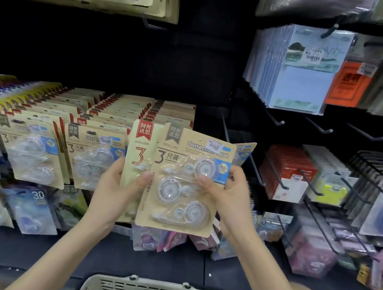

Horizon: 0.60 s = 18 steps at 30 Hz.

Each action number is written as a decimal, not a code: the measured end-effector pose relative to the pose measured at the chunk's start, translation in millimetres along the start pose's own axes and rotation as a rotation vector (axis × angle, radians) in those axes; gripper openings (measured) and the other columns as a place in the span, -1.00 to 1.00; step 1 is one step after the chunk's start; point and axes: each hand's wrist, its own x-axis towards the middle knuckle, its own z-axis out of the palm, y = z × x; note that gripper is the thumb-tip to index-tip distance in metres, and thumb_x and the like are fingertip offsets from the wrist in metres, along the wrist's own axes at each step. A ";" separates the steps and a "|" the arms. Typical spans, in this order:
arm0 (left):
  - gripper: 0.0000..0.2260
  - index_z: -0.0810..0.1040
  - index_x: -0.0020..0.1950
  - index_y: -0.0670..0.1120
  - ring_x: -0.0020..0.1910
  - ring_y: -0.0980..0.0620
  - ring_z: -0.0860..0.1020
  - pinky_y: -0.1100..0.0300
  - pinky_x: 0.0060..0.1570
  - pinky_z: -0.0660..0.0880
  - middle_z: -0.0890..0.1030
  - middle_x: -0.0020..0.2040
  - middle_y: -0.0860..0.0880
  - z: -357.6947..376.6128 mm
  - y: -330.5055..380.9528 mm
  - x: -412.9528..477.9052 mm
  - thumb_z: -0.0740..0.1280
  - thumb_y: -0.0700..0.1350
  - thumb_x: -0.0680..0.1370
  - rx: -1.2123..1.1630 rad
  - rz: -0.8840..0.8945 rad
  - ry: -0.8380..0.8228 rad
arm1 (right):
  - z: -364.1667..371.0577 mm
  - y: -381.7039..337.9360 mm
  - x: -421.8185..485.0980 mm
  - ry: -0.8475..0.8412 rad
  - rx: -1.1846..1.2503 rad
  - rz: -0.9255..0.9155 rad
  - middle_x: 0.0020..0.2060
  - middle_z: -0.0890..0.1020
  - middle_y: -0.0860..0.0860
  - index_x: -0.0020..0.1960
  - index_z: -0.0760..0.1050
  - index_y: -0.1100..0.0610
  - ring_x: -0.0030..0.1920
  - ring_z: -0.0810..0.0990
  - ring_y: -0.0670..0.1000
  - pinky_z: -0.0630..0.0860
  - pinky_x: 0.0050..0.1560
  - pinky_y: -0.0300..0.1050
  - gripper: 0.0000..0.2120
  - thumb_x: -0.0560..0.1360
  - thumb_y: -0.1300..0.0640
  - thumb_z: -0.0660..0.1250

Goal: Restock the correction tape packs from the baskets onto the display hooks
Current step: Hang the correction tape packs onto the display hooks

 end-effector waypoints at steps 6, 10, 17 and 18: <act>-0.67 0.56 0.16 0.05 0.12 0.03 0.63 -0.06 0.14 0.55 0.67 0.12 0.05 -17.8 -1.1 17.8 0.41 0.05 0.41 -0.009 0.042 0.189 | -50.7 3.7 2.5 0.174 -0.047 -0.134 -0.01 0.69 0.03 0.04 0.49 0.10 0.02 0.68 0.04 0.61 -0.02 -0.03 -0.65 0.32 0.10 0.52; -0.83 0.54 0.07 0.14 0.12 0.06 0.62 -0.09 0.19 0.53 0.66 0.08 0.11 -17.5 0.3 25.8 0.40 -0.04 0.51 0.030 0.070 0.210 | -68.2 11.3 10.5 0.231 -0.074 -0.115 -0.02 0.70 0.02 0.03 0.51 0.07 0.03 0.68 0.07 0.59 0.10 0.17 -0.73 0.39 0.16 0.51; -0.62 0.53 0.22 -0.01 0.15 0.09 0.60 0.11 0.12 0.51 0.64 0.16 0.07 -13.0 -2.8 27.7 0.40 0.05 0.44 0.054 0.077 0.175 | -63.1 17.2 20.3 0.257 -0.141 -0.113 0.01 0.68 0.00 0.02 0.49 0.01 0.00 0.66 -0.03 0.59 0.09 0.04 -0.77 0.44 0.15 0.49; -0.62 0.53 0.21 0.00 0.16 0.08 0.60 0.10 0.12 0.51 0.63 0.16 0.05 -13.3 -3.1 28.4 0.41 0.06 0.42 0.061 0.076 0.172 | -61.7 17.6 22.0 0.264 -0.140 -0.113 0.00 0.68 0.00 0.03 0.49 0.01 0.00 0.66 -0.04 0.58 0.08 0.01 -0.77 0.45 0.15 0.49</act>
